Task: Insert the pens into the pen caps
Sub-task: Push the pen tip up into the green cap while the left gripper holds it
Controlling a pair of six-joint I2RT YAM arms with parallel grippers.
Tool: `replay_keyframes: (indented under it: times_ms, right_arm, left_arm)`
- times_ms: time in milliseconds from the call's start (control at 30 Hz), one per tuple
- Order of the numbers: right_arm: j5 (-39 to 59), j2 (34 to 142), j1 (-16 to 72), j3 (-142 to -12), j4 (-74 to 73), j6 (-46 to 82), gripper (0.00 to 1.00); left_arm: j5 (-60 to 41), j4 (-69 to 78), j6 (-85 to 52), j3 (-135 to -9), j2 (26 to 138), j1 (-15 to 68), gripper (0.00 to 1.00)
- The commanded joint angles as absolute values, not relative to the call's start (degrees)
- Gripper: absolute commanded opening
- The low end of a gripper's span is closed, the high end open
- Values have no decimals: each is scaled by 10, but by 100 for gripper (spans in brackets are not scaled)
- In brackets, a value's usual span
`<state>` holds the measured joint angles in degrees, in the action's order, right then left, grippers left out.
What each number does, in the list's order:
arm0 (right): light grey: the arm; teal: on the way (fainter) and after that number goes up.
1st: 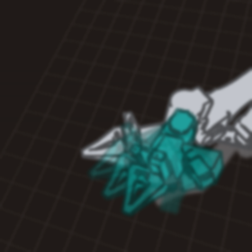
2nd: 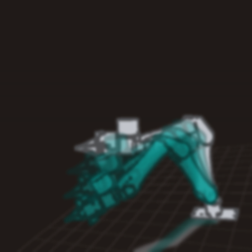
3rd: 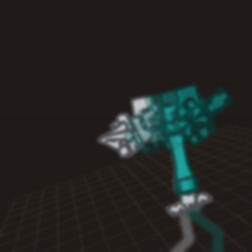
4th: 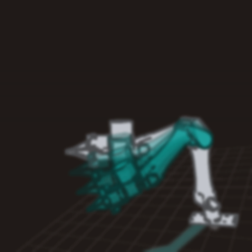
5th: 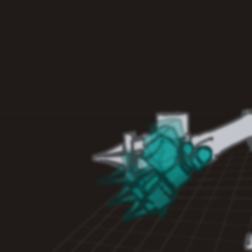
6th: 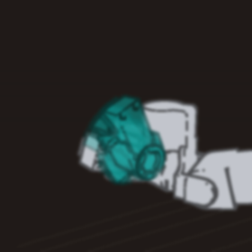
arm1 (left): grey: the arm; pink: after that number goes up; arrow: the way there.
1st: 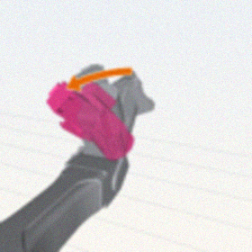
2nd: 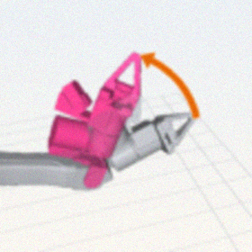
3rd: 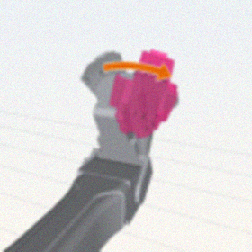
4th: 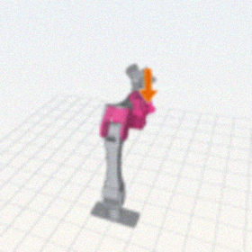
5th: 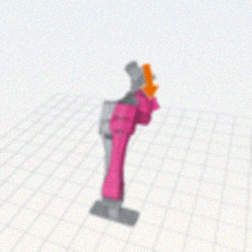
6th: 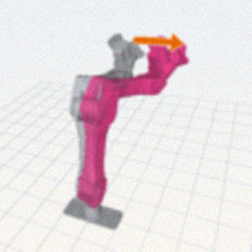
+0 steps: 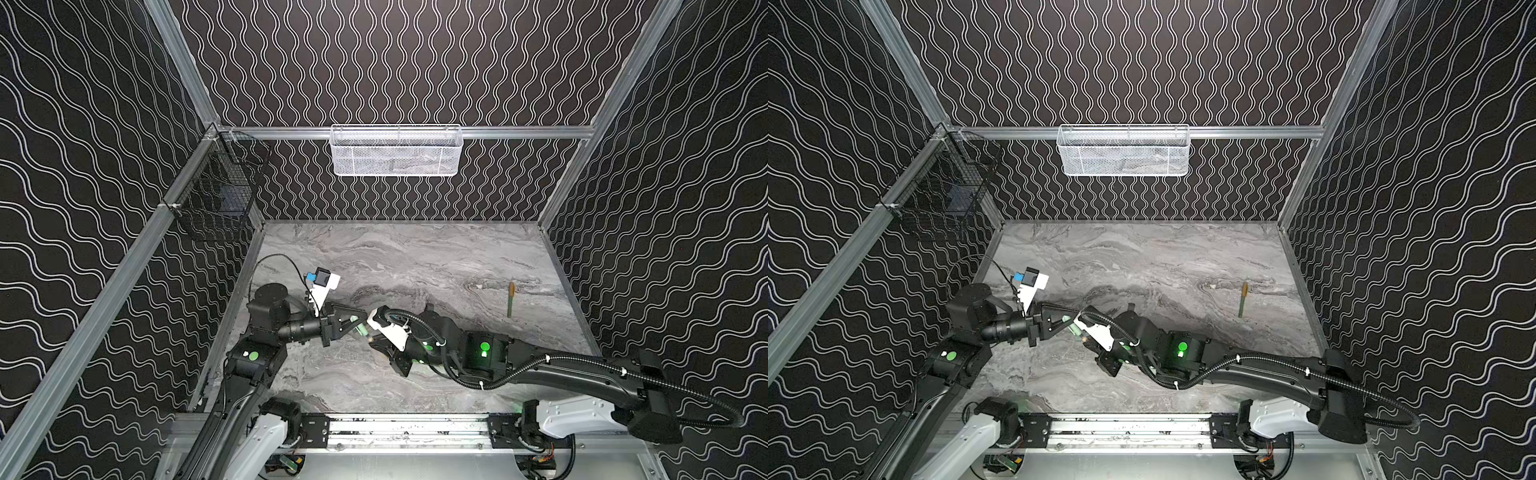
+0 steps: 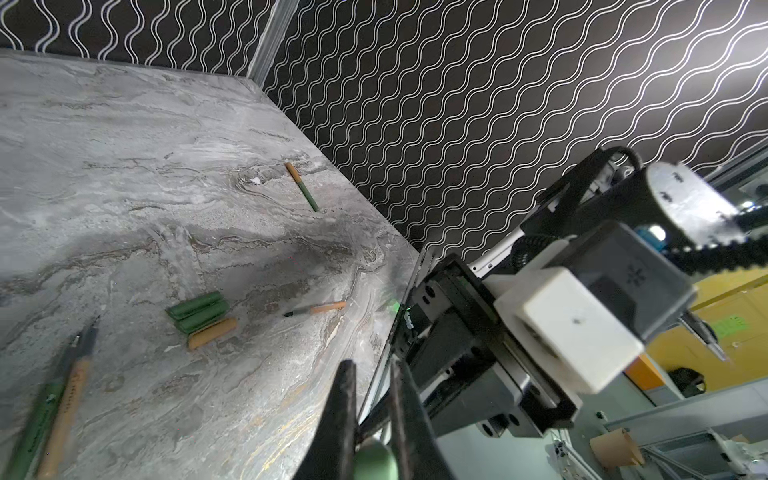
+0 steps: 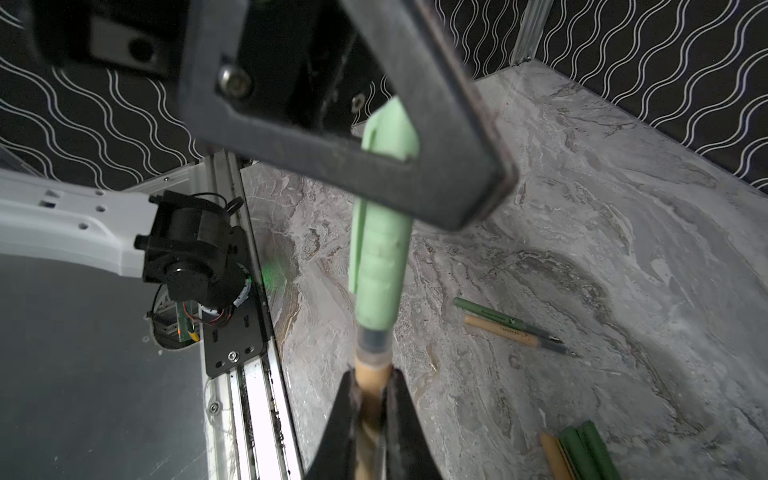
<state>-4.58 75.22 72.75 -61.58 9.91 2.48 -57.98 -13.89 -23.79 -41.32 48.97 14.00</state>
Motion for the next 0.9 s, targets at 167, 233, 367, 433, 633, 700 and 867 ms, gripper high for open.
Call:
replay_keyframes:
  times_ms: [167, 233, 367, 433, 633, 700, 867]
  right_arm:
    - [-52, 781, 729, -680, 89, 55, 0]
    - [-46, 777, 729, -679, 79, 54, 0]
    - [-50, 773, 729, -683, 77, 56, 0]
    - [-48, 769, 728, -687, 78, 61, 0]
    - [-32, 753, 728, -693, 75, 66, 1]
    - [-28, 750, 728, -693, 75, 65, 1]
    - [-31, 752, 728, -692, 70, 68, 2]
  left_arm:
    - [-571, -162, -229, -418, 491, 141, 0]
    - [-567, -167, -226, -420, 491, 142, 0]
    - [-564, -171, -225, -422, 492, 141, 27]
    - [-561, -175, -224, -423, 491, 142, 42]
    - [-564, -170, -226, -421, 489, 141, 40]
    - [-565, -169, -225, -421, 488, 141, 28]
    - [-567, -168, -226, -420, 490, 142, 6]
